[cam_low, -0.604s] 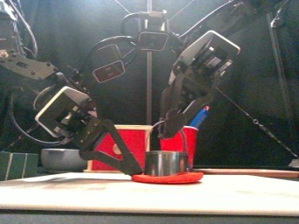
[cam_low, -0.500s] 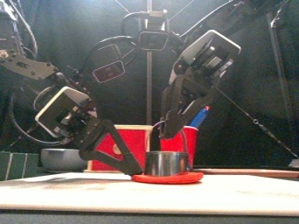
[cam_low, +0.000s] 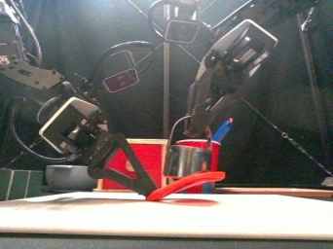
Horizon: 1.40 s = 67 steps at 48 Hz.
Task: Get the cutter from the drawer then cut the dough then place the extra dough in the bowl
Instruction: Place the extra dough in the bowl
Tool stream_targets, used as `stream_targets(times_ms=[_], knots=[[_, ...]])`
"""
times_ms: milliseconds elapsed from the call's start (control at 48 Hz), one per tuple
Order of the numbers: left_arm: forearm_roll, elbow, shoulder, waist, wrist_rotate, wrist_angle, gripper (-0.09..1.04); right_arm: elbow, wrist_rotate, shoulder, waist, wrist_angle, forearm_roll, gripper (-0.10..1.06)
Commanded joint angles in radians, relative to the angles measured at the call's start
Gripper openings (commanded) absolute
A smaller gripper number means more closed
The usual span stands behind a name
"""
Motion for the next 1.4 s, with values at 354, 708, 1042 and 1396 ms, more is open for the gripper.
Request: stream_targets(times_ms=[354, 708, 1042, 1396], knots=[[0.008, -0.017, -0.038, 0.011, 0.018, -0.008, 0.58, 0.235, 0.009, -0.212, -0.100, -0.002, 0.011, 0.40], [0.006, -0.020, -0.117, 0.029, 0.152, -0.021, 0.60, 0.279, 0.043, -0.209, -0.114, -0.012, 0.006, 0.45], [0.008, -0.021, -0.147, 0.055, 0.210, -0.021, 0.65, 0.272, 0.044, -0.207, -0.115, -0.009, 0.052, 0.76], [0.023, -0.072, -0.103, 0.112, 0.319, 0.064, 0.68, 0.262, 0.046, -0.225, -0.118, -0.012, 0.060, 0.76]])
